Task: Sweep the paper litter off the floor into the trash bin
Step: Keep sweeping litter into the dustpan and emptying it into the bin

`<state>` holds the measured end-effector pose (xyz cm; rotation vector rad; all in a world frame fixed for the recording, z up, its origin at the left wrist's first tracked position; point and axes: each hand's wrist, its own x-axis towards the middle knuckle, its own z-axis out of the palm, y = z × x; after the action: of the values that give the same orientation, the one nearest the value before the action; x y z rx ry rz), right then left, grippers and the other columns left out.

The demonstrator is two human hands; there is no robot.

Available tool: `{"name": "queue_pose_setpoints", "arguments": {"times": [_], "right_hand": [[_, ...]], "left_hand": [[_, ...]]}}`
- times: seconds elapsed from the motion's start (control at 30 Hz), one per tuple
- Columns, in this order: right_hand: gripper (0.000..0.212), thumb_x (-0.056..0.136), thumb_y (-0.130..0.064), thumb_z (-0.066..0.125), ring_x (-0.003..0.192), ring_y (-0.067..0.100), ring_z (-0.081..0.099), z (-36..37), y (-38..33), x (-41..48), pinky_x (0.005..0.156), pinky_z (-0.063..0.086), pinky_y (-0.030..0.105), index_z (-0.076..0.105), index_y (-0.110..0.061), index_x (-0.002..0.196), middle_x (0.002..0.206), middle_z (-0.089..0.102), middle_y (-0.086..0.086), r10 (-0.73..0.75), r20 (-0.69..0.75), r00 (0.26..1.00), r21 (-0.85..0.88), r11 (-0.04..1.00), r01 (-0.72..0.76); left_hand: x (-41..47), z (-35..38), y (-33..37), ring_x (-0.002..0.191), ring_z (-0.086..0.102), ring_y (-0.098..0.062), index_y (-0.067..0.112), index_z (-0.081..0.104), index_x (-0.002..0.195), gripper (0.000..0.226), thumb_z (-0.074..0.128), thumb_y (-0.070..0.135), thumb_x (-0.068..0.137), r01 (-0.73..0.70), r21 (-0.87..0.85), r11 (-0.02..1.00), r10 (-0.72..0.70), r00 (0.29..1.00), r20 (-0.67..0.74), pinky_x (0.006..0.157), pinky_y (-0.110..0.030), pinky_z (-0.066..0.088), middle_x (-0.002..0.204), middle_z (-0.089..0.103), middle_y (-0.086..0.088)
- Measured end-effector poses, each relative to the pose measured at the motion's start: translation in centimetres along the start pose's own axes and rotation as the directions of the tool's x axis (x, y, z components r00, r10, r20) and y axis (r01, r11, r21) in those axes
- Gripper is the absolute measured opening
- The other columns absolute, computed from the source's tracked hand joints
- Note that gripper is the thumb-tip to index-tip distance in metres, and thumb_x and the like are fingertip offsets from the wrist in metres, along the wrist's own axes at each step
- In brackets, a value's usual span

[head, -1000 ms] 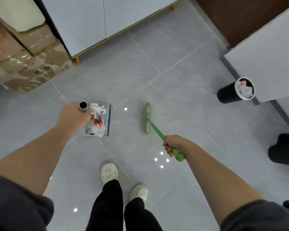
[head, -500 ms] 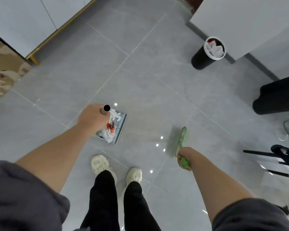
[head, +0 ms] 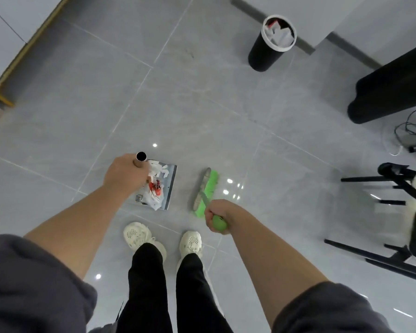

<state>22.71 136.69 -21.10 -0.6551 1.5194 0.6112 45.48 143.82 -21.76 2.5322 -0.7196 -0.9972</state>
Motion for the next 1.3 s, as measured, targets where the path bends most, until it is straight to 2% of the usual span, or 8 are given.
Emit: {"name": "queue_pose_setpoints", "arguments": {"times": [0.23, 0.33, 0.5, 0.73, 0.9, 1.03, 1.17, 1.3], "right_hand": [[0.022, 0.097, -0.009, 0.036, 0.026, 0.001, 0.036, -4.4, -3.4, -4.1, 0.025, 0.029, 0.013, 0.045, -0.027, 0.089, 0.040, 0.038, -0.007, 0.028, 0.289, 0.957, 0.115, 0.991, -0.064], [0.029, 0.097, -0.009, 0.038, 0.027, 0.002, 0.035, -7.6, -2.8, -5.5, 0.026, 0.029, 0.013, 0.039, -0.034, 0.112, 0.042, 0.038, -0.007, 0.046, 0.193, 0.980, 0.073, 0.995, -0.061], [0.028, 0.095, -0.008, 0.040, 0.024, 0.005, 0.038, -11.8, 1.7, -6.0, 0.027, 0.032, 0.012, 0.043, -0.012, 0.067, 0.038, 0.041, -0.003, 0.149, 0.031, 0.988, 0.109, 0.982, -0.151], [0.014, 0.085, 0.000, 0.040, 0.024, 0.013, 0.044, -14.9, 11.0, -1.5, 0.033, 0.041, 0.016, 0.048, -0.012, 0.085, 0.042, 0.047, 0.004, 0.217, -0.150, 0.965, 0.443, 0.887, -0.130], [0.019, 0.089, -0.004, 0.042, 0.021, 0.012, 0.044, -15.1, 14.9, 1.0, 0.031, 0.044, 0.016, 0.051, -0.013, 0.103, 0.073, 0.056, 0.005, 0.290, -0.206, 0.935, 0.615, 0.782, -0.107], [0.035, 0.090, -0.007, 0.047, 0.033, 0.016, 0.049, -15.5, 16.2, 2.9, 0.029, 0.044, 0.020, 0.051, -0.008, 0.124, 0.135, 0.054, 0.016, 0.350, -0.191, 0.917, 0.712, 0.693, -0.115], [0.037, 0.084, -0.011, 0.057, 0.020, 0.020, 0.045, -16.1, 17.1, 5.2, 0.032, 0.044, 0.023, 0.041, -0.038, 0.102, 0.075, 0.068, 0.012, 0.369, -0.132, 0.920, 0.829, 0.550, -0.101], [0.025, 0.086, -0.006, 0.054, 0.019, 0.017, 0.044, -16.2, 15.9, 5.2, 0.030, 0.041, 0.018, 0.049, -0.030, 0.089, 0.035, 0.048, 0.007, 0.289, -0.111, 0.951, 0.828, 0.555, -0.072]], "left_hand": [[-0.3, 0.2, 0.4, 0.066, 0.058, -0.031, 0.000, 0.060, 0.075, 0.034, 0.040, 0.023, 0.091, 0.009, 0.011, 1.000, -0.009, 1.000, 0.005, 0.061, -0.034, 0.045, 0.080, 0.070, -0.021], [-0.8, 0.2, 1.3, 0.064, 0.051, -0.027, -0.005, 0.062, 0.080, 0.036, 0.040, 0.021, 0.091, 0.004, 0.020, 1.000, -0.003, 1.000, -0.006, 0.061, -0.033, 0.042, 0.082, 0.071, -0.023], [-2.4, 1.0, 2.7, 0.059, 0.041, -0.027, 0.005, 0.044, 0.061, 0.031, 0.041, 0.014, 0.090, -0.054, 0.062, 0.997, 0.053, 0.998, 0.022, 0.052, -0.028, 0.030, 0.059, 0.049, -0.014], [-4.1, 3.9, 4.8, 0.057, 0.039, -0.025, 0.006, 0.048, 0.063, 0.025, 0.044, 0.017, 0.085, -0.130, 0.105, 0.986, 0.118, 0.987, 0.112, 0.055, -0.030, 0.033, 0.059, 0.048, -0.010], [-4.9, 7.4, 7.2, 0.057, 0.035, -0.025, 0.014, 0.035, 0.058, 0.022, 0.043, 0.011, 0.078, -0.214, 0.181, 0.960, 0.182, 0.967, 0.180, 0.054, -0.028, 0.030, 0.057, 0.044, -0.008], [-5.0, 9.2, 9.6, 0.056, 0.041, -0.025, 0.013, 0.041, 0.059, 0.022, 0.044, 0.012, 0.081, -0.277, 0.216, 0.936, 0.230, 0.948, 0.219, 0.053, -0.027, 0.032, 0.057, 0.048, -0.005], [-4.9, 10.5, 11.3, 0.065, 0.051, -0.027, 0.012, 0.053, 0.066, 0.022, 0.045, 0.013, 0.086, -0.337, 0.248, 0.908, 0.272, 0.926, 0.261, 0.056, -0.027, 0.037, 0.064, 0.055, -0.002], [-4.4, 11.1, 12.4, 0.059, 0.041, -0.025, 0.011, 0.044, 0.062, 0.024, 0.040, 0.013, 0.086, -0.295, 0.262, 0.919, 0.227, 0.939, 0.259, 0.056, -0.028, 0.033, 0.061, 0.049, -0.006]]}}
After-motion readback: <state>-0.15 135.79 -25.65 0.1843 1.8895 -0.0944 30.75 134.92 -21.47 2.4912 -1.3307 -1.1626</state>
